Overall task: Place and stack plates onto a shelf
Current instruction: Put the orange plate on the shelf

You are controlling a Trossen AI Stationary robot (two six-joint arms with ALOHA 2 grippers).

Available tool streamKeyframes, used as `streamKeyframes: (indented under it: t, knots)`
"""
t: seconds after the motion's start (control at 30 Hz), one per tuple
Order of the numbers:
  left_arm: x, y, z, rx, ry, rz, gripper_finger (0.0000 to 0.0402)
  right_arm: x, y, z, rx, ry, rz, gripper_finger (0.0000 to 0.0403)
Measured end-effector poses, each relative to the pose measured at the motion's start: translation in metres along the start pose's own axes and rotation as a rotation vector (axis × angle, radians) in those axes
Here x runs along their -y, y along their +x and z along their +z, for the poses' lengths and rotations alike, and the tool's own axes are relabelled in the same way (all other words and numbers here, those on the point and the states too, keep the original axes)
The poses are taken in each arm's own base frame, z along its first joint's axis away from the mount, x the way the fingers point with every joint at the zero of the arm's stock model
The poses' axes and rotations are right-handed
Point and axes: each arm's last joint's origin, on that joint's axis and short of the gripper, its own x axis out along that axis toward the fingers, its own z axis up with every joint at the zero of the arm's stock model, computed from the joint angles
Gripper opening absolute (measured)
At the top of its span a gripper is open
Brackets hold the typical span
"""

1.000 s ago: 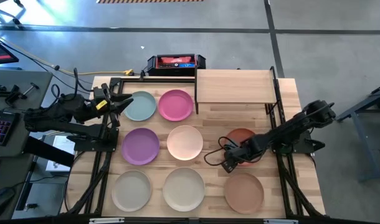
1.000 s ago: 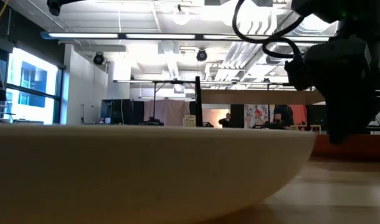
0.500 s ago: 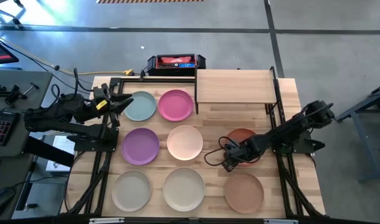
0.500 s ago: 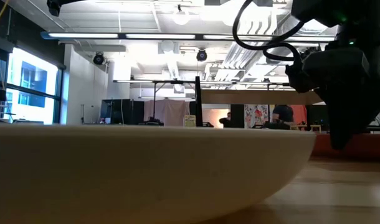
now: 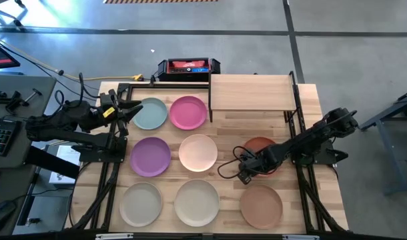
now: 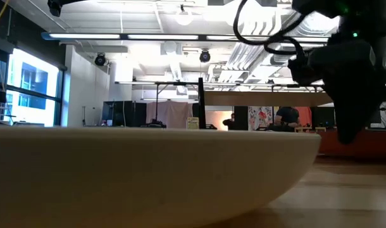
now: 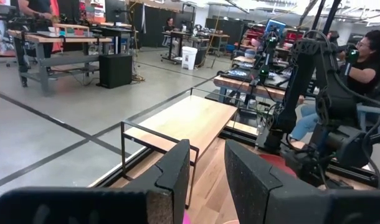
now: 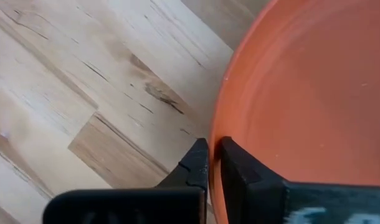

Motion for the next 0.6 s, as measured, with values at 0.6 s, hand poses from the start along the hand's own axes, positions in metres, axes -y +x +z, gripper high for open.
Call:
streamKeyframes:
  t: [0.6]
  knots:
    - [0.000,0.000,0.000,-0.003,0.002,0.001,0.0090,-0.024,-0.042,0.012,0.008,-0.009,0.008,0.0001]
